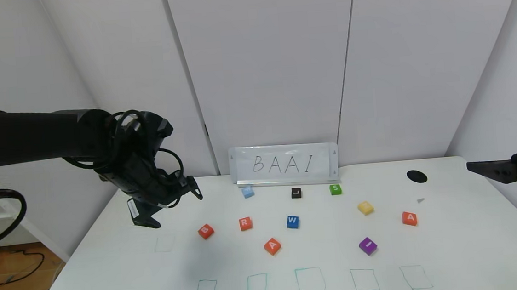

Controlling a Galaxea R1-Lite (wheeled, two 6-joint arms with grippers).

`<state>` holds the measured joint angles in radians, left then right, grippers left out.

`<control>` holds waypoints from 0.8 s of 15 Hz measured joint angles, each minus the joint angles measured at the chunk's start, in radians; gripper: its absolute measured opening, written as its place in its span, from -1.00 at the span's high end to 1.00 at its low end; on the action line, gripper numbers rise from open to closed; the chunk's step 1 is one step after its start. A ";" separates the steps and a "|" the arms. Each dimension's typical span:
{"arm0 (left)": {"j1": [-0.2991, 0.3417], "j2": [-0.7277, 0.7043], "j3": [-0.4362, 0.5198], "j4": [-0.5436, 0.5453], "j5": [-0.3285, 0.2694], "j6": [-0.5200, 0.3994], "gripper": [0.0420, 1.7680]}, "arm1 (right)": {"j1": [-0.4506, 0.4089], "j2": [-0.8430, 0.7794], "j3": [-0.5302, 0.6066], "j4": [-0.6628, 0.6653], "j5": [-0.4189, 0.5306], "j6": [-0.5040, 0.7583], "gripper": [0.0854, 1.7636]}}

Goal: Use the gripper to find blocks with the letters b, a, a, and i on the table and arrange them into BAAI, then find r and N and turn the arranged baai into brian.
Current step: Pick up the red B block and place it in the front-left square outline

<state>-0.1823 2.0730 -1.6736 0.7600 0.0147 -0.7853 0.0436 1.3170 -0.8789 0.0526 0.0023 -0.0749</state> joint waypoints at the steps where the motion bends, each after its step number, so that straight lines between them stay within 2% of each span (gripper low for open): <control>1: 0.000 0.028 -0.030 0.017 0.000 -0.008 -0.94 | 0.000 -0.002 0.000 0.000 0.000 0.000 -0.94; 7: -0.007 0.196 -0.214 0.160 0.000 -0.054 -0.94 | -0.003 -0.006 0.001 -0.002 0.005 -0.003 -0.94; 12: -0.027 0.294 -0.263 0.149 0.004 -0.112 -0.94 | -0.001 -0.006 0.003 -0.006 0.007 -0.003 -0.94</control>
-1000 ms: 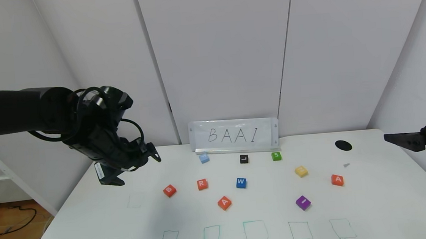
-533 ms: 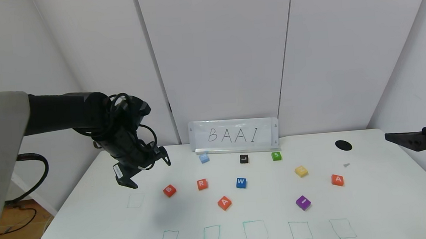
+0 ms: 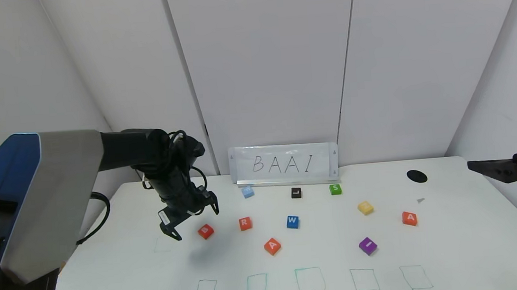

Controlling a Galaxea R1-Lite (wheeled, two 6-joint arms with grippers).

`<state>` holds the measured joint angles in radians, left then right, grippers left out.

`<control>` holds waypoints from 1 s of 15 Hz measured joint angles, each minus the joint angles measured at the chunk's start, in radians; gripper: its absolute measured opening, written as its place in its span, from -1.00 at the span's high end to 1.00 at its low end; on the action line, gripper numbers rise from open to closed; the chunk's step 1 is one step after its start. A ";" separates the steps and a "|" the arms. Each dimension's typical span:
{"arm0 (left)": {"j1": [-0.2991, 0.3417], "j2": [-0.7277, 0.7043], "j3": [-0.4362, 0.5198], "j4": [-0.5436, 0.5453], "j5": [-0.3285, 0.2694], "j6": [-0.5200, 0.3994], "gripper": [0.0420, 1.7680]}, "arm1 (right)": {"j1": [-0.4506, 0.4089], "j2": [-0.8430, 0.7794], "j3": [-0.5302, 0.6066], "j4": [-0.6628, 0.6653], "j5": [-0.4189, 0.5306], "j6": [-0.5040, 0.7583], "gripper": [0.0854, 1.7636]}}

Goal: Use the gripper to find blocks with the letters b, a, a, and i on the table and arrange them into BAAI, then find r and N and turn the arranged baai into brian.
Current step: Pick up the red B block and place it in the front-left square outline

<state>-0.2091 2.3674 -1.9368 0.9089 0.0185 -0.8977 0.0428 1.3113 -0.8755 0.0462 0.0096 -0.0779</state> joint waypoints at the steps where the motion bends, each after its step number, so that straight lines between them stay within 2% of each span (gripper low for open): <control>1: -0.003 0.018 -0.013 -0.001 0.005 -0.015 -0.94 | 0.000 0.000 0.001 -0.002 0.000 0.000 -0.94; 11: -0.013 0.097 -0.027 -0.023 0.082 -0.027 -0.94 | 0.002 -0.009 0.003 -0.002 0.001 0.001 -0.94; 15: -0.017 0.109 -0.027 -0.049 0.093 -0.055 -0.94 | 0.005 -0.010 0.004 -0.001 0.001 0.001 -0.94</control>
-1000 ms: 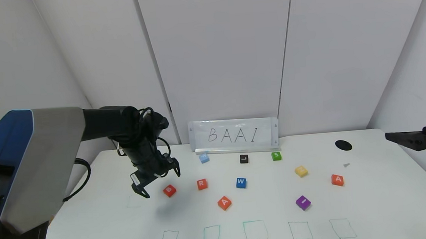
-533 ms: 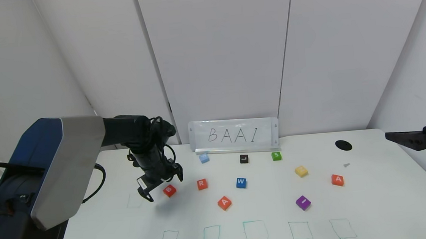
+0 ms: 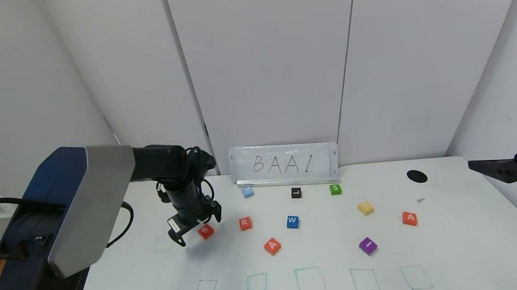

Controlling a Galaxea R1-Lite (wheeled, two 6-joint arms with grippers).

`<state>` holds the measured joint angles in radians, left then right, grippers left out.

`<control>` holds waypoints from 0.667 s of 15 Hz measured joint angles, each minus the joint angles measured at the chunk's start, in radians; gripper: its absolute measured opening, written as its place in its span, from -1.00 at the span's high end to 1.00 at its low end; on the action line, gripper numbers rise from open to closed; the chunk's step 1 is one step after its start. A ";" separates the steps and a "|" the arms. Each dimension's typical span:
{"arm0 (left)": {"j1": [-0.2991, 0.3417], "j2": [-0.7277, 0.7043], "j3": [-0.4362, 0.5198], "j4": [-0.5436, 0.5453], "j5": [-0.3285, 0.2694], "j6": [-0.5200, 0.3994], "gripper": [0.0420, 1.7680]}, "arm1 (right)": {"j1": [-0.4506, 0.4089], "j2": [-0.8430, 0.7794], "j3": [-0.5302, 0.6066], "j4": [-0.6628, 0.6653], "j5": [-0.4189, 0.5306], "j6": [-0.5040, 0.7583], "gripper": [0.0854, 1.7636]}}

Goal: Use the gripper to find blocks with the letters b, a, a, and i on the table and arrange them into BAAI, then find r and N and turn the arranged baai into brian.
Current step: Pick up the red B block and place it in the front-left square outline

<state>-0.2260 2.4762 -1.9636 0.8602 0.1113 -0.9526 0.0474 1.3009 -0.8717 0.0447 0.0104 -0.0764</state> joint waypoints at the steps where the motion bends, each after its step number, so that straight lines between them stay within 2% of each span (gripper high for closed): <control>1: 0.000 0.003 0.000 -0.001 0.000 -0.002 -0.94 | 0.001 0.000 0.000 0.000 0.000 0.000 -0.94; 6: 0.000 0.006 0.005 -0.002 -0.001 -0.010 -0.94 | 0.003 0.000 0.000 -0.001 0.000 0.000 -0.94; 10: 0.000 0.004 0.010 -0.001 0.000 -0.054 -0.94 | 0.003 0.000 0.000 -0.002 -0.001 0.000 -0.94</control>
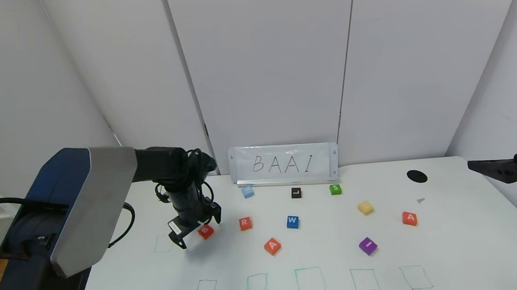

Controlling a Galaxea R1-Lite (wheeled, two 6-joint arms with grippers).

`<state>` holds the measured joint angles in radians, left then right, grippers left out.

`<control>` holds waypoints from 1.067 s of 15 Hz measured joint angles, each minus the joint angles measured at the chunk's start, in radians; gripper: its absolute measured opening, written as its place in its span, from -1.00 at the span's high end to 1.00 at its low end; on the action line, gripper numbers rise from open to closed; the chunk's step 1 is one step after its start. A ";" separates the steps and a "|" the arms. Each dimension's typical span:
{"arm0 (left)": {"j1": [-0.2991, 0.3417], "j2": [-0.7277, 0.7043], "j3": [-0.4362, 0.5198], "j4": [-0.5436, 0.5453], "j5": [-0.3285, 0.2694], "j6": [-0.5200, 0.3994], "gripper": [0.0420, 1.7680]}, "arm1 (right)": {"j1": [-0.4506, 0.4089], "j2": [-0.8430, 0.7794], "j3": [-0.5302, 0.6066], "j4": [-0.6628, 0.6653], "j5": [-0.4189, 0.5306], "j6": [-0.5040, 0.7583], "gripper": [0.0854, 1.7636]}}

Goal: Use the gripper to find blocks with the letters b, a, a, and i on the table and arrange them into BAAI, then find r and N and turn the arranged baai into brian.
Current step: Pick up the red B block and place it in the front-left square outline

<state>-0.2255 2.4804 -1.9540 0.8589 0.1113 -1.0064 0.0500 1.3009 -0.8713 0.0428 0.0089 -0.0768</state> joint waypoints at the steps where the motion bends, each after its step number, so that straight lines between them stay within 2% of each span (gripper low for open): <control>1: 0.000 -0.001 0.001 0.000 0.000 -0.014 -0.94 | 0.000 0.000 0.000 0.000 0.000 -0.001 -0.94; 6: 0.000 -0.003 0.015 -0.035 0.003 -0.047 -0.94 | 0.000 0.000 0.000 0.000 0.001 0.000 -0.94; 13: -0.001 -0.003 0.029 -0.044 0.006 -0.047 -0.94 | 0.000 0.003 0.001 0.000 0.000 0.000 -0.94; 16: -0.003 -0.003 0.029 -0.046 0.004 -0.048 -0.36 | 0.000 0.005 0.001 0.000 0.000 -0.001 -0.94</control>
<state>-0.2283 2.4779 -1.9251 0.8126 0.1155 -1.0543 0.0500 1.3055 -0.8698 0.0430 0.0094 -0.0777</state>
